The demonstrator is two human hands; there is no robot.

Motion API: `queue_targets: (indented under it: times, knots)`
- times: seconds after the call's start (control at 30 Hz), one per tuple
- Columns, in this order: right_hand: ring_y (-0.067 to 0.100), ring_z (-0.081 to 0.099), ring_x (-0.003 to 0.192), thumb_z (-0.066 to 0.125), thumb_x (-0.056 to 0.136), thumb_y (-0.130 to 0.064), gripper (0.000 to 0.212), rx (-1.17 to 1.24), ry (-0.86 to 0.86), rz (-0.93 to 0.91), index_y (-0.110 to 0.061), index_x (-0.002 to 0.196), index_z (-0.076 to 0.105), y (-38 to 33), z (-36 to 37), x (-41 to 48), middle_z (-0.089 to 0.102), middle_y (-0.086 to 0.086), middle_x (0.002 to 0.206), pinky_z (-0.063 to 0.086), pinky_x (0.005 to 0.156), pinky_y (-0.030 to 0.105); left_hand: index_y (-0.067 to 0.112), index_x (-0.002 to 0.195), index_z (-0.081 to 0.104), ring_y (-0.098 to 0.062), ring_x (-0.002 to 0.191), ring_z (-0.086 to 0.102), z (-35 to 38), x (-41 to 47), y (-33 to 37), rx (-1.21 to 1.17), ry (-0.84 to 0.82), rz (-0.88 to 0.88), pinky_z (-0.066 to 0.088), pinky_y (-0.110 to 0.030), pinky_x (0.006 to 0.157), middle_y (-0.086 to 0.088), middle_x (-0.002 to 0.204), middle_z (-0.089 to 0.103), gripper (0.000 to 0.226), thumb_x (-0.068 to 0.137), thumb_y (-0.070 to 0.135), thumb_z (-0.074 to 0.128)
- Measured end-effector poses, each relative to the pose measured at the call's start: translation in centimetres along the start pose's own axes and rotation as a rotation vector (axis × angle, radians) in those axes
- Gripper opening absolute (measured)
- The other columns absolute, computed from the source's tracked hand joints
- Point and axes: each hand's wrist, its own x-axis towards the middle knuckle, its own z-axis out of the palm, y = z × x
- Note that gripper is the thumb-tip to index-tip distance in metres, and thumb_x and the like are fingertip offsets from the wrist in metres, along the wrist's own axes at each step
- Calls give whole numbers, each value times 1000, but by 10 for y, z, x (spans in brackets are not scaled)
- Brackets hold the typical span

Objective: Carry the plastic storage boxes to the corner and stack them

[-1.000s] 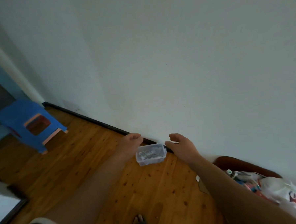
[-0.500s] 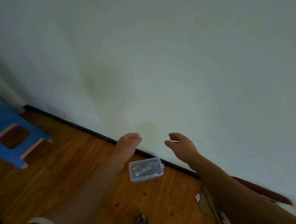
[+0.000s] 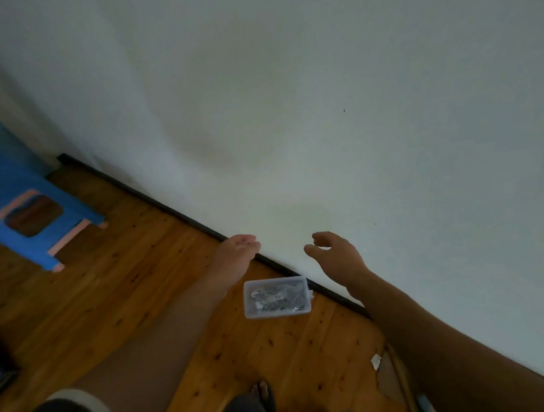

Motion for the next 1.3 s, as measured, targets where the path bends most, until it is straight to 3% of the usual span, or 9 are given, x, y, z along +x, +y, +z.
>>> queue_targets:
  times: [0.1,0.2,0.33,0.6,0.83,0.97,1.3]
  knots:
    - [18,52,121,58,93,-36,48,-7,-16,11,-19,138,50,28,13,20,55,-1,136,38,95,29,23,123,56,-13,104,56,14,18,-27,-8,7,-22,44,-33,88,1,114,59,28,95,25,53]
    - [17,53,120,59,93,-36,48,-17,-18,21,-20,138,50,65,34,51,55,-2,136,37,90,26,25,108,54,-14,93,52,34,47,-66,-14,12,-9,40,-28,76,0,103,54,14,94,22,52]
    - [16,53,119,59,93,-38,49,-23,-25,28,-21,138,49,119,69,92,55,-2,137,37,88,26,22,128,55,-8,102,52,57,88,-126,-8,63,-22,38,-19,67,5,119,56,33,95,26,55]
    - [8,50,111,56,95,-38,46,-42,-7,3,-22,138,50,217,146,166,55,-3,137,37,85,24,26,129,54,5,82,49,95,163,-239,3,166,-36,37,-17,59,9,116,54,34,95,30,54]
    - [15,52,122,57,94,-38,49,-48,12,2,-22,139,48,280,194,225,54,-3,139,39,90,28,34,129,50,1,84,52,117,233,-311,95,165,-4,42,-25,61,12,111,52,34,95,34,52]
    - [19,51,125,57,93,-42,52,-50,46,21,-23,140,46,319,219,257,51,-2,142,42,93,34,32,131,50,-16,105,57,130,267,-350,150,134,11,50,-39,84,8,120,54,35,97,35,49]
    - [27,51,125,56,93,-46,61,-106,9,46,-21,145,39,392,275,298,47,7,145,45,97,43,28,132,51,-10,106,52,156,324,-427,120,153,8,48,-29,81,9,122,53,35,97,33,53]
